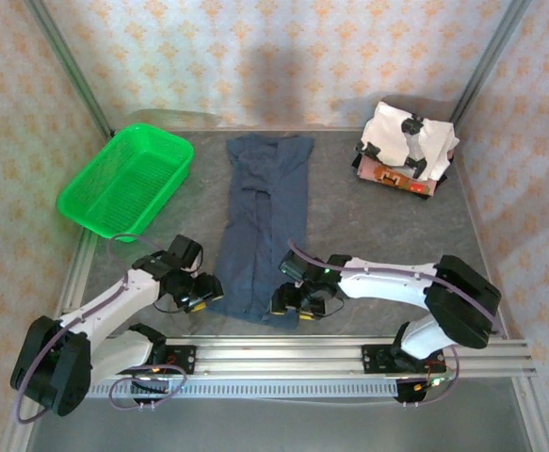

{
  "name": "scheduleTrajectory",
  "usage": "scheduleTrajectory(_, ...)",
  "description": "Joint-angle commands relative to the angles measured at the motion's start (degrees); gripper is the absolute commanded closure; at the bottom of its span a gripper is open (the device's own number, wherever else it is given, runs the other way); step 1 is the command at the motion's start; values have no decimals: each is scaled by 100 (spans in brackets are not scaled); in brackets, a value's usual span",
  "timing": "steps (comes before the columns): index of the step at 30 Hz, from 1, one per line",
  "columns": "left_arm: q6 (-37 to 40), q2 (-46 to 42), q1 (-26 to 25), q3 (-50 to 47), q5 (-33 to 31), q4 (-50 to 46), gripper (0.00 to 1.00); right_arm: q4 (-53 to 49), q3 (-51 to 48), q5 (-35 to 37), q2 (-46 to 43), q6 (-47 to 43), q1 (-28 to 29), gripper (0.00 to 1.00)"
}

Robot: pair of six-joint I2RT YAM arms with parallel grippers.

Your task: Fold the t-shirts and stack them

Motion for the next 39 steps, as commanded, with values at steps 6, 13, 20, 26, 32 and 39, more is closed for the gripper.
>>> scheduleTrajectory(6,180,285,-31,-87,-265,169,54,236,-13,278,271,209,111,35)
scheduleTrajectory(13,40,416,-127,-204,-186,552,71,222,40,258,480,272,142,45)
scheduleTrajectory(20,48,224,-184,-285,-151,472,93,106,71,286,590,317,143,67)
scheduleTrajectory(26,-6,-221,-335,-309,-228,112,97,-150,210,269,518,209,150,92)
scheduleTrajectory(32,-263,-345,-741,-207,-299,64,98,-564,333,331,282,107,151,100)
scheduleTrajectory(39,-549,-706,-1164,248,-563,-643,99,-1235,284,431,-309,62,148,100)
